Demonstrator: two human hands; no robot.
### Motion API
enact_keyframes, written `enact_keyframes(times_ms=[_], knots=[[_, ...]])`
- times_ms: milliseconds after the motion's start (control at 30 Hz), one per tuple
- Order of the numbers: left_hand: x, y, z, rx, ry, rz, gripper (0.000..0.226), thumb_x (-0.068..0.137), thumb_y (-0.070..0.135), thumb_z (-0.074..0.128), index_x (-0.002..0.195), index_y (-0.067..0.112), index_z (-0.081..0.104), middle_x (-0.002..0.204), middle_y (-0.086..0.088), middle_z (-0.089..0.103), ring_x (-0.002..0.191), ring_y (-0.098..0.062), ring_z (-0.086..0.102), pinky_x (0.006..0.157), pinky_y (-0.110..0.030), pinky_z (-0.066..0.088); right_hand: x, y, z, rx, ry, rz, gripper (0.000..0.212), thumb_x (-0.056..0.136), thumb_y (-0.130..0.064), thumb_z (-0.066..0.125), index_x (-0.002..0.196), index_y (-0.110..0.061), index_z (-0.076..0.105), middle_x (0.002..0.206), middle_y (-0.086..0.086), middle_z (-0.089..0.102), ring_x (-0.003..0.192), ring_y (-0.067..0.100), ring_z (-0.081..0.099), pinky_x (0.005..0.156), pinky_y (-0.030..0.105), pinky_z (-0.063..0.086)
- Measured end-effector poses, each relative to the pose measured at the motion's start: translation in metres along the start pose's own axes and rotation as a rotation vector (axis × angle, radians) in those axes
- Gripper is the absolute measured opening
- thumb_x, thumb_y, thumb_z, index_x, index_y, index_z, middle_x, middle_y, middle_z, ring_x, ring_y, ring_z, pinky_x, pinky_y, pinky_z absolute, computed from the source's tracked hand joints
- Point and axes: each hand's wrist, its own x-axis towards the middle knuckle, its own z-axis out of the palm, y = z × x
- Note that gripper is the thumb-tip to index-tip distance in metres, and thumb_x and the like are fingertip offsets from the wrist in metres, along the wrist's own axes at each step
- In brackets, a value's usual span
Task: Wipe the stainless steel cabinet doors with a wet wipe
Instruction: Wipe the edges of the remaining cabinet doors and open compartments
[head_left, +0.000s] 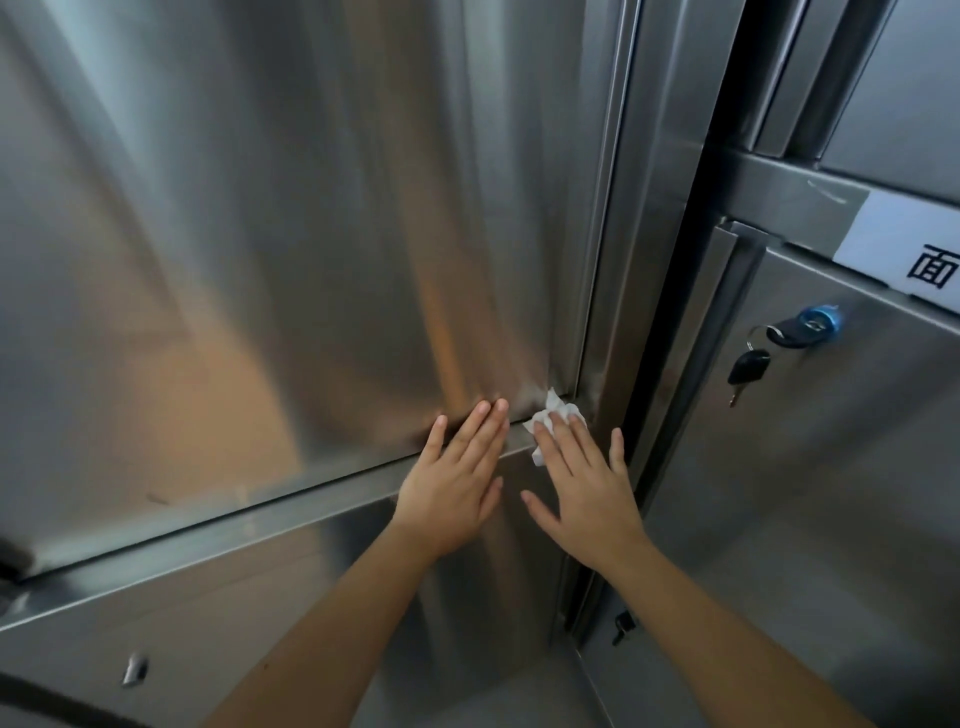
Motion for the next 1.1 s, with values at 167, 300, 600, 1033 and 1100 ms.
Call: enact_keyframes(times_ms=[167, 300, 600, 1033, 1100], knots=[[0.000, 0.002, 0.002, 0.043, 0.019, -0.008, 0.058, 0.090, 0.038, 0.031, 0.140, 0.010, 0.038, 0.149, -0.006, 0.028, 0.138, -0.021, 0.023, 0.105, -0.052, 0.022, -0.002, 0.006, 0.014, -0.003, 0.059, -0.040, 0.070, 0.082, -0.048, 0.055, 0.139, -0.009, 0.043, 0.145, 0.011, 0.039, 0.133, 0.029, 0.037, 0.103, 0.058, 0.024], [0.001, 0.003, 0.005, 0.052, 0.050, -0.016, 0.058, 0.090, 0.039, 0.031, 0.140, 0.010, 0.032, 0.149, -0.007, 0.029, 0.137, -0.021, 0.025, 0.105, -0.052, 0.026, -0.002, 0.010, 0.027, 0.002, 0.087, -0.049, 0.069, 0.084, -0.046, 0.039, 0.141, -0.008, 0.039, 0.147, 0.012, 0.036, 0.135, 0.030, 0.033, 0.104, 0.056, 0.025], [-0.002, 0.012, 0.018, 0.036, 0.192, -0.095, 0.055, 0.091, 0.036, 0.034, 0.141, 0.012, 0.038, 0.150, -0.004, 0.031, 0.138, -0.019, 0.025, 0.110, -0.044, 0.017, 0.000, 0.006, 0.054, 0.064, 0.276, -0.025, 0.068, 0.084, -0.039, 0.048, 0.142, -0.007, 0.032, 0.147, 0.015, 0.035, 0.138, 0.029, 0.026, 0.106, 0.051, 0.033], [-0.014, 0.032, 0.065, 0.242, 0.485, -0.049, 0.056, 0.093, 0.034, 0.036, 0.144, 0.011, 0.030, 0.150, -0.004, 0.026, 0.139, -0.018, 0.024, 0.113, -0.045, 0.002, 0.009, 0.006, 0.089, 0.157, 0.579, -0.066, 0.064, 0.088, -0.039, 0.047, 0.141, -0.008, 0.029, 0.146, 0.016, 0.034, 0.139, 0.029, 0.024, 0.106, 0.051, 0.033], [-0.013, 0.034, 0.074, 0.264, 0.517, -0.042, 0.055, 0.094, 0.033, 0.035, 0.144, 0.011, 0.030, 0.150, -0.005, 0.026, 0.139, -0.019, 0.024, 0.113, -0.046, 0.001, 0.010, 0.007, 0.094, 0.168, 0.617, -0.074, 0.063, 0.089, -0.038, 0.046, 0.141, -0.007, 0.028, 0.146, 0.016, 0.034, 0.139, 0.030, 0.025, 0.106, 0.053, 0.033]])
